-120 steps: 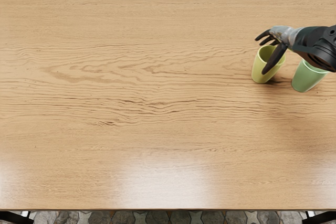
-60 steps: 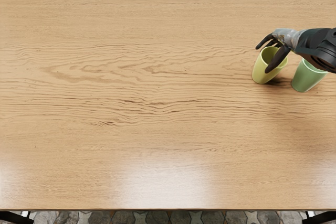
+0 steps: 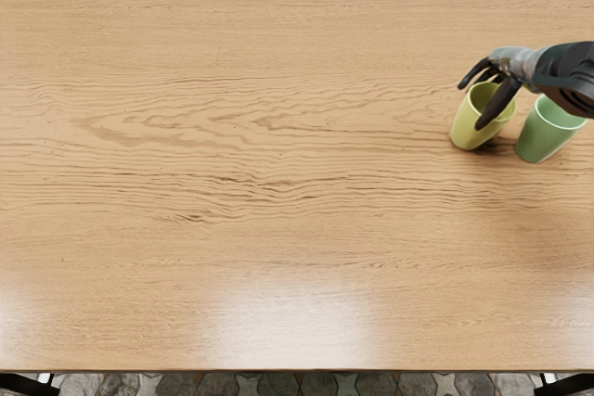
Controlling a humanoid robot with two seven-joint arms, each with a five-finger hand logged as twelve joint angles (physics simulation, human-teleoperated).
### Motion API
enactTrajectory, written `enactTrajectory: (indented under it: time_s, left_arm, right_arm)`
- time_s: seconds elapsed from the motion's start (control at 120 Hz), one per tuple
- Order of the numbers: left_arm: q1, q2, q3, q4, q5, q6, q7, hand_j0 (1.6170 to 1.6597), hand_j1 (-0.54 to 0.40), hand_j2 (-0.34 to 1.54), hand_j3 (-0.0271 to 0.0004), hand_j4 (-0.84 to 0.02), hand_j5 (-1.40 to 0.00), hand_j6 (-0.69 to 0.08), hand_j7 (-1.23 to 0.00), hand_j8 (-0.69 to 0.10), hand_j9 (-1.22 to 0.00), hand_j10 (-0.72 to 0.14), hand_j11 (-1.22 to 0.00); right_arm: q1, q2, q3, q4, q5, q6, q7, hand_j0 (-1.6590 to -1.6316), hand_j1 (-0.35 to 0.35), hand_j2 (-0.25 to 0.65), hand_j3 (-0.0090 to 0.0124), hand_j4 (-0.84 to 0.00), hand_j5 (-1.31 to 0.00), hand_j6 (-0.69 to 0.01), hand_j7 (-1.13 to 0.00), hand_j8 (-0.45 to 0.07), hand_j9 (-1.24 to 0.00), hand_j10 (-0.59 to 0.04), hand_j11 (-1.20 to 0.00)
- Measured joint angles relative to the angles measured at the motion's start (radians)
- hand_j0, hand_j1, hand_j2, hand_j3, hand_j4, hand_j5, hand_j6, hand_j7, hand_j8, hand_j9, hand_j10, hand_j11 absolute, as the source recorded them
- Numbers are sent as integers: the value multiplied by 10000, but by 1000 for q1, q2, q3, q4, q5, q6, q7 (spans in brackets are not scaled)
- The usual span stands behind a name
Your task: Pick up cup and place in cup with right hand
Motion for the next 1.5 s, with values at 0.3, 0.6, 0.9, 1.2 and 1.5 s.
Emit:
enactTrajectory:
  time_s: [0.3,0.6,0.9,1.2,1.5]
  left_arm:
    - [0,0,0,0,0,0,0,16581,3356,21,1,-118,-147,-118,-146,-118,-146,-116,-146]
    - [0,0,0,0,0,0,0,16581,3357,20,2,-118,-145,-118,-145,-117,-145,-116,-144]
    - [0,0,0,0,0,0,0,16581,3357,19,2,-118,-145,-118,-145,-118,-144,-116,-144]
    - [0,0,0,0,0,0,0,16581,3356,21,1,-117,-146,-118,-146,-117,-146,-116,-146]
    - [0,0,0,0,0,0,0,16581,3356,22,1,-117,-147,-118,-147,-117,-146,-116,-146]
  right_arm:
    - [85,-102,2,88,65,42,-31,-16504,430,-451,3,-5031,-7808,-3761,-7150,-1833,-7567,-2326,-7425]
    - [191,-279,2,228,130,91,-69,-16502,574,-99,6,-5243,-8380,-3618,-7563,-1721,-7965,-2183,-7713]
    - [237,-444,7,314,159,144,-77,-16511,635,-121,4,-5225,-8766,-3444,-7723,-1393,-8337,-1945,-8007]
    - [224,-492,2,324,159,157,-75,-16489,426,-443,2,-5342,-8689,-3539,-7760,-1518,-8328,-2027,-8052]
    - [196,-494,-3,316,155,152,-66,-16486,395,-482,2,-5349,-8663,-3571,-7751,-1549,-8317,-2055,-8050]
